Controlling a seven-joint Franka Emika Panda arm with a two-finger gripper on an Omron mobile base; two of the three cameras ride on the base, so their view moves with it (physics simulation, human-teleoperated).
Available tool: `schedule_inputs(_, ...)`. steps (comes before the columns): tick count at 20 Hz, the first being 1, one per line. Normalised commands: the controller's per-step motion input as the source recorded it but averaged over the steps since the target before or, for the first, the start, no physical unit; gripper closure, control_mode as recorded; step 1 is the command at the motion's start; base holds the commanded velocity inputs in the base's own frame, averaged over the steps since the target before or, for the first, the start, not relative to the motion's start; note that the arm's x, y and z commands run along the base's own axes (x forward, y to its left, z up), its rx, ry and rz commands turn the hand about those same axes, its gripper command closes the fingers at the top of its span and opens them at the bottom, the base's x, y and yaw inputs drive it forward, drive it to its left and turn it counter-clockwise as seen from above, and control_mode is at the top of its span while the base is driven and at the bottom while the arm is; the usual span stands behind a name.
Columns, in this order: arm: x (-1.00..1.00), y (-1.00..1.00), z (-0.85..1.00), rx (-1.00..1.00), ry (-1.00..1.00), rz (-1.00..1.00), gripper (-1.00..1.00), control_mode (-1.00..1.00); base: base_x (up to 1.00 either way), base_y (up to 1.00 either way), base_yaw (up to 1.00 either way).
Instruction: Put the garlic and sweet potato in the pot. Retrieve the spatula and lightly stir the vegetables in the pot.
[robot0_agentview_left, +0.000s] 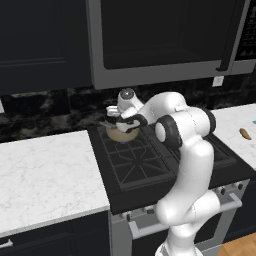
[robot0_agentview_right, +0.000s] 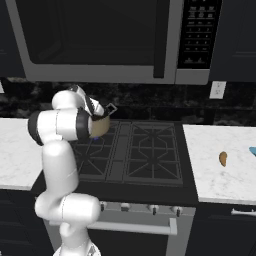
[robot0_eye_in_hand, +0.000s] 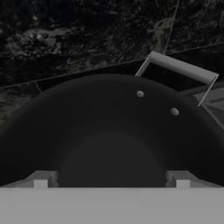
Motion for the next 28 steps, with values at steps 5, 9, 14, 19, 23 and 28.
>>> schedule_inputs(5,-0.39,-0.29,0.22,0.18,-0.29,0.0,-1.0,-1.0,0.0,0.0,0.0)
schedule_inputs(9,-0.82,0.0,0.87,0.1,-0.19,0.01,-1.0,-1.0,0.0,0.0,0.0)
schedule_inputs(14,-0.99,0.0,0.84,0.0,-0.04,0.04,-1.0,-1.0,0.0,0.0,0.0)
schedule_inputs(19,-1.0,-0.03,0.93,0.0,0.02,0.08,-1.0,-1.0,0.0,0.0,0.0)
schedule_inputs(23,-0.94,-0.15,1.0,0.01,0.2,0.1,-1.0,-1.0,0.0,0.0,0.0)
schedule_inputs(28,-0.5,-0.32,0.95,0.0,0.5,0.1,-1.0,-1.0,0.0,0.0,0.0)
